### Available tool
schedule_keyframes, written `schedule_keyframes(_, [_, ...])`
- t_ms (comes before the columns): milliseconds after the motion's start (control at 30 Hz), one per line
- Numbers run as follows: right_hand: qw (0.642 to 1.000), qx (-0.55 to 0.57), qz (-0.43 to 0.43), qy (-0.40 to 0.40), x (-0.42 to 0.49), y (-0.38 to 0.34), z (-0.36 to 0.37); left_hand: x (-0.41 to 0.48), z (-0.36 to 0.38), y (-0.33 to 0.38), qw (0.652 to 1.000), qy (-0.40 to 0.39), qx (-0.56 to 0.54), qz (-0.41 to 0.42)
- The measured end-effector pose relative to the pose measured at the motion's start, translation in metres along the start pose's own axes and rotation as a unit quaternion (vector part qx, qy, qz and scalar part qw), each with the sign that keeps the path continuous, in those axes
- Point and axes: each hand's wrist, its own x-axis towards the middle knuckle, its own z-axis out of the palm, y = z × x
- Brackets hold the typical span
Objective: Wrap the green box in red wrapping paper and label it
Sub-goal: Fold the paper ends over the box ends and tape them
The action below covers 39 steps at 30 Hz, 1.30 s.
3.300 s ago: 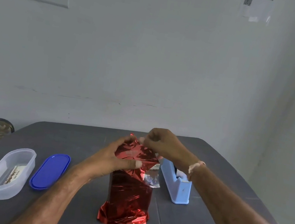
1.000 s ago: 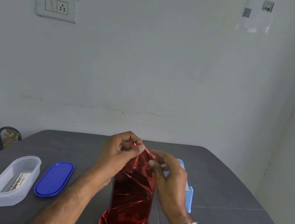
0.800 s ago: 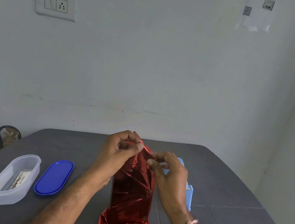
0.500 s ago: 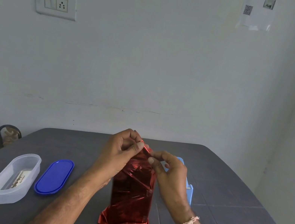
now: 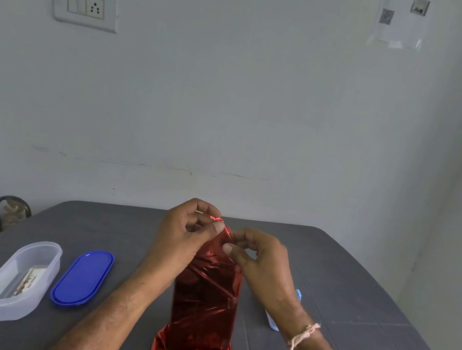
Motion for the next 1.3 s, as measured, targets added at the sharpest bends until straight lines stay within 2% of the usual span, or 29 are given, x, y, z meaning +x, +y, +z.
schedule_keyframes(100, [1.0,0.018,0.0,-0.002,0.001,0.001,0.001,0.0,-0.008,-0.004,0.996,-0.087,0.012,-0.02])
schedule_keyframes(167, [1.0,0.027,0.0,-0.001,-0.001,0.003,0.001,-0.002,-0.014,-0.009,0.99,-0.125,0.056,-0.011])
schedule_keyframes(267, [0.999,0.043,0.007,0.002,-0.002,0.007,0.002,-0.008,-0.022,-0.016,0.987,-0.091,0.129,0.009])
schedule_keyframes(400, [0.998,0.06,0.018,-0.006,-0.003,0.003,0.003,-0.012,-0.03,-0.022,0.984,-0.053,0.168,0.019])
schedule_keyframes(667, [0.992,0.118,0.032,-0.035,0.0,-0.006,0.004,-0.014,-0.028,-0.026,0.989,-0.036,0.143,0.031])
schedule_keyframes(1033, [0.994,0.079,0.06,-0.044,0.026,0.0,-0.003,-0.009,-0.022,-0.023,0.99,-0.024,0.138,0.001])
schedule_keyframes(1300, [0.992,0.064,0.063,-0.085,0.037,0.003,-0.008,-0.009,-0.021,-0.021,0.993,-0.018,0.115,-0.016])
